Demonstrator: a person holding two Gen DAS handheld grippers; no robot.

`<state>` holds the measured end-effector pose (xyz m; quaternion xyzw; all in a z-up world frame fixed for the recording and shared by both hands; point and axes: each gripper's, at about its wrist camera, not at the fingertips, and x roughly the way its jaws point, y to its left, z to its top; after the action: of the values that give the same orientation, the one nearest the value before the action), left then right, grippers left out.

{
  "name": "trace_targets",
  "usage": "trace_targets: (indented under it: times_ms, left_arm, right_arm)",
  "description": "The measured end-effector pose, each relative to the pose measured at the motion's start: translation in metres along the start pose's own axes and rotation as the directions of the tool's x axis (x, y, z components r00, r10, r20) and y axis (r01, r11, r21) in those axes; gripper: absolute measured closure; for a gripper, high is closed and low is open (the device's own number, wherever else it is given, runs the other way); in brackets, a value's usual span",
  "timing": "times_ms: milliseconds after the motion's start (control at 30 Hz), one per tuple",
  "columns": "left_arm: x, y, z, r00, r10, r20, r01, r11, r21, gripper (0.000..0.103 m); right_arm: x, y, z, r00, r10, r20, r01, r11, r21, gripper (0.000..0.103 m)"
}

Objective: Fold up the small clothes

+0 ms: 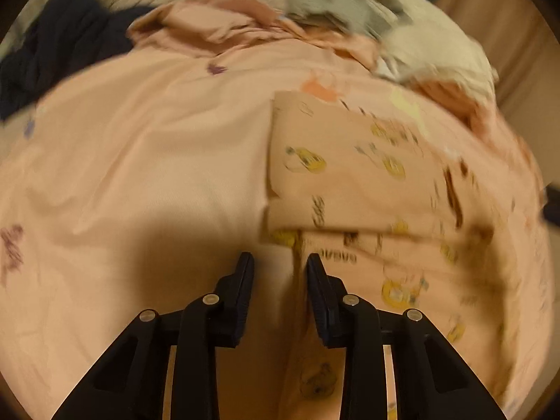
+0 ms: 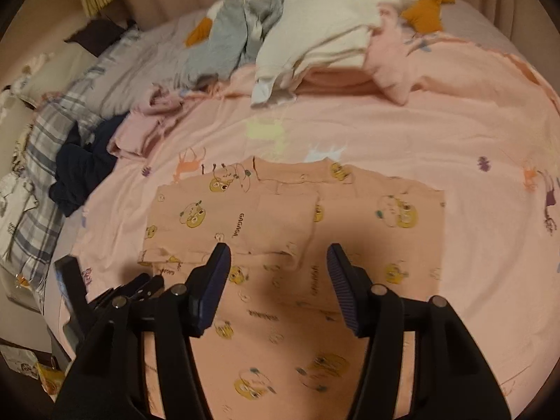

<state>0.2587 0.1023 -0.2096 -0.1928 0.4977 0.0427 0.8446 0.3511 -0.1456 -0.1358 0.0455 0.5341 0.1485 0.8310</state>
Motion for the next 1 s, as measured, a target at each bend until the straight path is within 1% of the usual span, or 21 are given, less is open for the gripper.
trace_targets:
  times_ms: [67, 167, 200, 233, 300, 333, 367, 400, 433, 500, 567, 633, 667, 733, 767, 800, 833, 867, 900, 933, 1000]
  left_arm:
    - [0.003, 0.005, 0.004, 1.000, -0.027, 0.006, 0.027, 0.999, -0.037, 0.074]
    - [0.008, -0.006, 0.003, 0.999, 0.005, 0.037, -0.007, 0.998, 0.059, 0.074]
    - [0.010, -0.010, 0.001, 0.998, 0.014, 0.056, -0.018, 0.997, 0.081, 0.074]
    - [0.009, -0.009, 0.001, 0.998, 0.017, 0.066, -0.023, 0.996, 0.085, 0.074]
    - [0.010, -0.009, 0.002, 0.997, 0.020, 0.080, -0.026, 0.997, 0.073, 0.075]
    - [0.011, -0.008, 0.003, 0.996, 0.023, 0.085, -0.029, 0.998, 0.064, 0.076]
    - [0.012, -0.008, 0.005, 0.995, 0.029, 0.090, -0.034, 0.998, 0.059, 0.076]
    - [0.013, -0.008, 0.006, 0.994, 0.035, 0.099, -0.040, 0.998, 0.051, 0.077]
    - [0.012, -0.006, 0.007, 0.994, 0.037, 0.107, -0.042, 0.998, 0.041, 0.078]
    - [0.015, -0.003, 0.012, 0.992, 0.043, 0.118, -0.044, 0.999, 0.003, 0.081]
    - [0.015, -0.001, 0.015, 0.993, 0.043, 0.113, -0.041, 0.999, -0.017, 0.081]
    - [0.015, -0.004, 0.015, 0.992, 0.058, 0.113, -0.058, 0.998, -0.001, 0.081]
    - [0.015, -0.007, 0.013, 0.990, 0.073, 0.121, -0.076, 0.997, 0.013, 0.081]
    - [0.015, -0.013, 0.009, 0.985, 0.102, 0.141, -0.110, 0.993, 0.049, 0.081]
    - [0.015, -0.015, 0.008, 0.983, 0.112, 0.148, -0.122, 0.991, 0.061, 0.081]
    - [0.016, -0.015, 0.008, 0.982, 0.115, 0.150, -0.125, 0.990, 0.059, 0.081]
    - [0.015, -0.014, 0.008, 0.982, 0.113, 0.148, -0.122, 0.991, 0.053, 0.081]
    - [0.015, -0.012, 0.009, 0.984, 0.107, 0.142, -0.114, 0.993, 0.039, 0.081]
    - [0.015, -0.010, 0.010, 0.986, 0.099, 0.135, -0.103, 0.994, 0.027, 0.081]
    - [0.015, -0.009, 0.010, 0.987, 0.093, 0.131, -0.097, 0.995, 0.025, 0.081]
    - [0.013, -0.005, 0.010, 0.990, 0.068, 0.126, -0.072, 0.997, 0.029, 0.082]
  right_arm:
    - [0.026, 0.011, 0.009, 0.999, 0.005, -0.035, -0.005, 1.000, 0.008, 0.046]
    - [0.061, 0.014, 0.017, 0.996, -0.025, -0.090, 0.031, 0.998, 0.058, 0.047]
    - [0.076, 0.014, 0.018, 0.992, -0.024, -0.120, 0.033, 0.997, 0.076, 0.047]
    - [0.083, 0.016, 0.017, 0.991, -0.017, -0.135, 0.029, 0.996, 0.085, 0.048]
    - [0.100, 0.017, 0.013, 0.991, -0.019, -0.136, 0.031, 0.996, 0.089, 0.068]
    - [0.103, 0.018, 0.011, 0.991, -0.049, -0.128, 0.059, 0.996, 0.072, 0.085]
    - [0.106, 0.017, 0.008, 0.990, -0.098, -0.106, 0.104, 0.993, 0.057, 0.100]
    - [0.104, 0.013, 0.008, 0.992, -0.093, -0.089, 0.099, 0.993, 0.068, 0.101]
    - [0.101, 0.006, 0.009, 0.996, -0.048, -0.080, 0.056, 0.994, 0.098, 0.100]
    - [0.093, -0.008, 0.011, 0.998, 0.007, -0.069, 0.002, 0.992, 0.128, 0.101]
    - [0.075, -0.026, 0.011, 0.998, 0.056, -0.022, -0.052, 0.985, 0.162, 0.101]
    - [0.055, -0.048, 0.009, 0.994, 0.106, 0.029, -0.110, 0.972, 0.209, 0.101]
    - [0.048, -0.057, 0.009, 0.993, 0.108, 0.047, -0.116, 0.968, 0.223, 0.101]
    - [0.035, -0.070, 0.005, 0.994, 0.091, 0.058, -0.102, 0.966, 0.239, 0.100]
    - [0.034, -0.072, 0.005, 0.994, 0.095, 0.055, -0.105, 0.967, 0.231, 0.096]
    - [0.033, -0.070, 0.004, 0.994, 0.096, 0.045, -0.104, 0.970, 0.219, 0.096]
    - [0.035, -0.065, 0.002, 0.996, 0.082, 0.023, -0.085, 0.974, 0.208, 0.094]
    - [0.041, -0.060, 0.002, 0.998, 0.064, 0.000, -0.063, 0.978, 0.198, 0.078]
    - [0.047, -0.050, 0.003, 0.998, 0.047, -0.032, -0.040, 0.982, 0.183, 0.068]
    - [0.051, -0.045, 0.003, 0.998, 0.045, -0.044, -0.036, 0.984, 0.174, 0.055]
    - [0.062, -0.024, 0.001, 0.995, 0.079, -0.062, -0.069, 0.987, 0.147, 0.054]
